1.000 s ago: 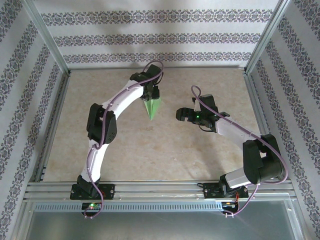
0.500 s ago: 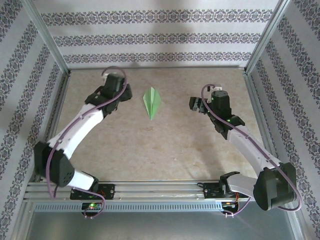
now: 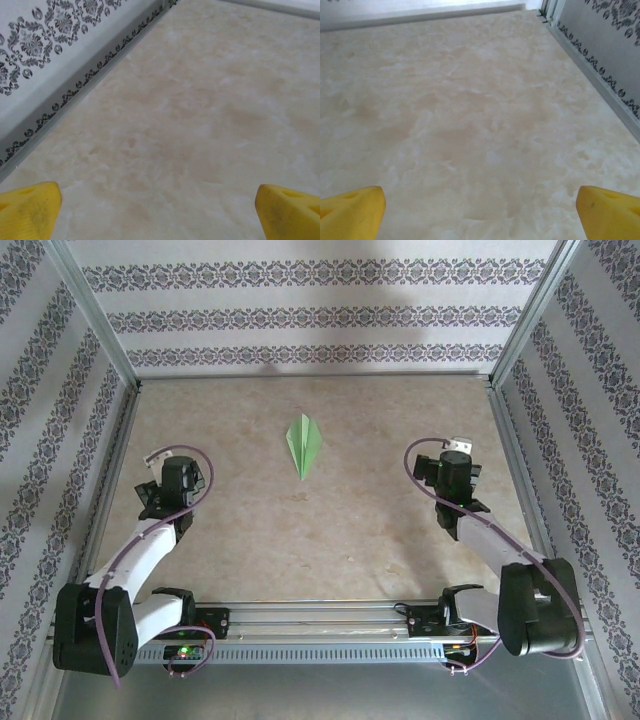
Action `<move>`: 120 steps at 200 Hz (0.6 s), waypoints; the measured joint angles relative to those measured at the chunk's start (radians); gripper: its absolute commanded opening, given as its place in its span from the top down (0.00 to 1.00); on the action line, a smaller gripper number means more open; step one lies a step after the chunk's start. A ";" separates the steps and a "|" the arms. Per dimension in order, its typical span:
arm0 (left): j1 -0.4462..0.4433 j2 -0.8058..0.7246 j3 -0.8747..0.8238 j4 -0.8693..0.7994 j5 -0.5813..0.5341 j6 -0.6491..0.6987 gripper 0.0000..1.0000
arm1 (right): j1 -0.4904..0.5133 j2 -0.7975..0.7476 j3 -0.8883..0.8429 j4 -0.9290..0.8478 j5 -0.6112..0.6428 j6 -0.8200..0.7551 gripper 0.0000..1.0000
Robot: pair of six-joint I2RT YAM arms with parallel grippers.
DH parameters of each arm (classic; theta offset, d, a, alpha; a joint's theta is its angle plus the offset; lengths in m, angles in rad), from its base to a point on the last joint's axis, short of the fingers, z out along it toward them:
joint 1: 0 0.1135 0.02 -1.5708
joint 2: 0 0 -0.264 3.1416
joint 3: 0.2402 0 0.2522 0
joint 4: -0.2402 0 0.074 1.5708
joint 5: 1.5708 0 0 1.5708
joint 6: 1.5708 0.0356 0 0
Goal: Fold a paper plane with a square sheet of paper (pick it up from the middle)
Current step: Reset both arms
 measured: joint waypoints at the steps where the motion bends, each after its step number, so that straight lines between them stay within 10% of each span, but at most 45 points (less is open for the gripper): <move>1: 0.003 0.001 -0.005 0.009 0.002 0.003 0.01 | 0.000 0.002 -0.001 0.002 -0.001 -0.001 0.02; 120: 0.050 0.352 -0.274 0.928 0.401 0.230 0.01 | -0.045 0.214 -0.170 0.560 -0.214 -0.159 0.02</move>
